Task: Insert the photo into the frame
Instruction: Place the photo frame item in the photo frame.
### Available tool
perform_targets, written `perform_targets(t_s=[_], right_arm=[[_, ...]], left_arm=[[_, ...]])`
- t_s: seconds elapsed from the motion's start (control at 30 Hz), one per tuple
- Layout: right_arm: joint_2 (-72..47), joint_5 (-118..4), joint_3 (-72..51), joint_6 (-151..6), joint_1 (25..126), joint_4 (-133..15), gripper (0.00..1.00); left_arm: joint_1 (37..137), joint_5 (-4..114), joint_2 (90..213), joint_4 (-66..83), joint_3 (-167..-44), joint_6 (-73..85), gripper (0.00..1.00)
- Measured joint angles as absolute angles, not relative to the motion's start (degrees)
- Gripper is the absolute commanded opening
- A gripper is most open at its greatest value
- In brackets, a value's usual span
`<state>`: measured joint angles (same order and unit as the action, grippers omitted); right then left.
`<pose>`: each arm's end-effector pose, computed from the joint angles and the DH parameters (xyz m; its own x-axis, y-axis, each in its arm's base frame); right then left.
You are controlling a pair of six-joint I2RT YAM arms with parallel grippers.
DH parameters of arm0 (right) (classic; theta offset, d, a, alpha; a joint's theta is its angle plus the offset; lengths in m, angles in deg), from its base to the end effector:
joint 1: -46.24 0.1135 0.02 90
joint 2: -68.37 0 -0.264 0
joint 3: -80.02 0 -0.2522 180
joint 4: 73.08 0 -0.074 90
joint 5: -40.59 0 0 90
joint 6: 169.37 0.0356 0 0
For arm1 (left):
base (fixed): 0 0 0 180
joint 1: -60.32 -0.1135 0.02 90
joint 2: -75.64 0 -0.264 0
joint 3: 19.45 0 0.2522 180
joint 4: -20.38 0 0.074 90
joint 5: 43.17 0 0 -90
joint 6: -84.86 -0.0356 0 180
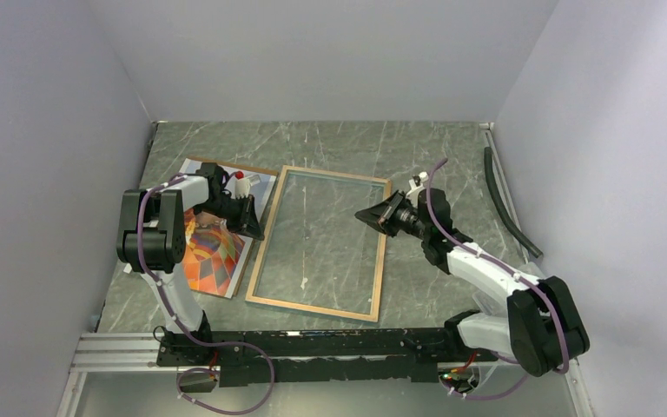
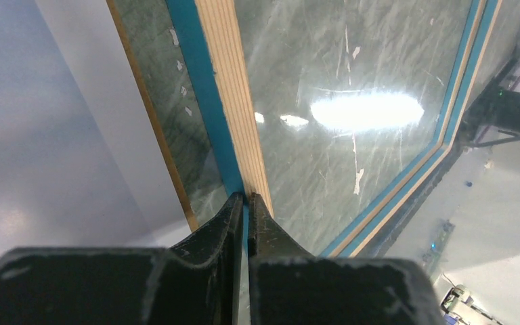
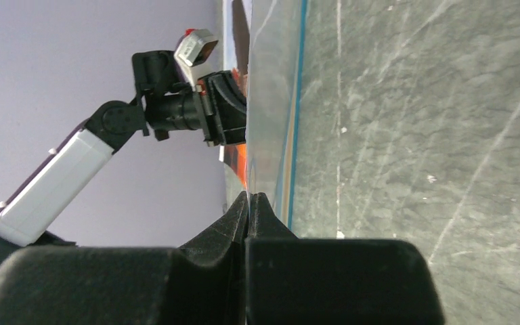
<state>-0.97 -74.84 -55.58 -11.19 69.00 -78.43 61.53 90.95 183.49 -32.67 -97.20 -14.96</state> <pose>0.2297 0.1130 0.2186 -0.7856 0.5796 -0.2165 0.0185 0.3718 0.9281 0.3304 -0.0318 0.1395 -0.9614 0.1428 -0.2354 0.2660 0.7019 -0.6607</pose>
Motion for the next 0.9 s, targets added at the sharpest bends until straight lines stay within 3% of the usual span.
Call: perform_targets(t_s=[0.53, 0.7, 0.87, 0.9], right_arm=[[-3.27, -73.24, -57.68, -15.84, 68.3, -75.9, 0.02], [-3.44, -72.39, -57.66, -18.05, 68.3, -73.71, 0.24], [-4.47, -72.39, -56.5, -21.0, 68.83, -68.75, 0.39], [-4.84, -72.37, -55.87, -21.85, 68.92, -67.53, 0.47]], left_arm=[[61.53, 90.95, 183.49, -32.67, -97.2, -14.92, 0.07], [61.53, 90.97, 183.49, -32.67, -97.2, -14.92, 0.07], [61.99, 91.14, 183.49, -32.64, -97.2, -14.9, 0.07], [62.08, 91.14, 183.49, -32.62, -97.2, -14.9, 0.07]])
